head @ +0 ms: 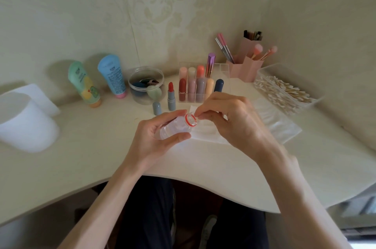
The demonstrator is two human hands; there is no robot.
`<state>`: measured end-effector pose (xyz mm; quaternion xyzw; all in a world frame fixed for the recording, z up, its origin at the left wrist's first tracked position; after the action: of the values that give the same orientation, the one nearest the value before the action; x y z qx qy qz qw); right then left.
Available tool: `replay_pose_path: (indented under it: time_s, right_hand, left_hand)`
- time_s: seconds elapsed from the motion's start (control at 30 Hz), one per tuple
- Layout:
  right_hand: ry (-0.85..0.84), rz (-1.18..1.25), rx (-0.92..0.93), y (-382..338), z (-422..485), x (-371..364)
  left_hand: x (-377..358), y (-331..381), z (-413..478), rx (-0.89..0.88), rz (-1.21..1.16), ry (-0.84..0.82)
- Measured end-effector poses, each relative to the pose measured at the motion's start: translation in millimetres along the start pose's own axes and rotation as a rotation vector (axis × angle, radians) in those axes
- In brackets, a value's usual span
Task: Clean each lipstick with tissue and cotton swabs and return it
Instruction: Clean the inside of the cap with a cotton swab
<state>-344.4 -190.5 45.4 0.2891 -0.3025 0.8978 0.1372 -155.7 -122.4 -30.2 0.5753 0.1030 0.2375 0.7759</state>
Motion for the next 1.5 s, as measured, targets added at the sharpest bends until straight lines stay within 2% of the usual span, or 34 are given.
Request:
replay_pose_path:
  time_s: [0.73,1.5]
  right_hand:
    - [0.006,-0.056,0.028,1.9,-1.5,-4.6]
    - [-0.043,-0.008,0.019,2.4,-1.9,-7.9]
  left_hand:
    - [-1.2,-1.1,0.1,-0.003,-0.014,0.002]
    - [-0.5,-3.3,1.0,-0.015,0.011,-0.004]
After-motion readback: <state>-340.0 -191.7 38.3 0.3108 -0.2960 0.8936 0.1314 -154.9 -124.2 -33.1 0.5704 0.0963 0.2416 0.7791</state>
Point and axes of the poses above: each hand's wrist, its own z-axis towards the middle knuckle, its own x-axis out of the back of the hand, y = z × x, the point moved 4 cm from there along z, towards the middle knuckle, and after that the axes turned 15 degrees about y, right-handed, at the moved point
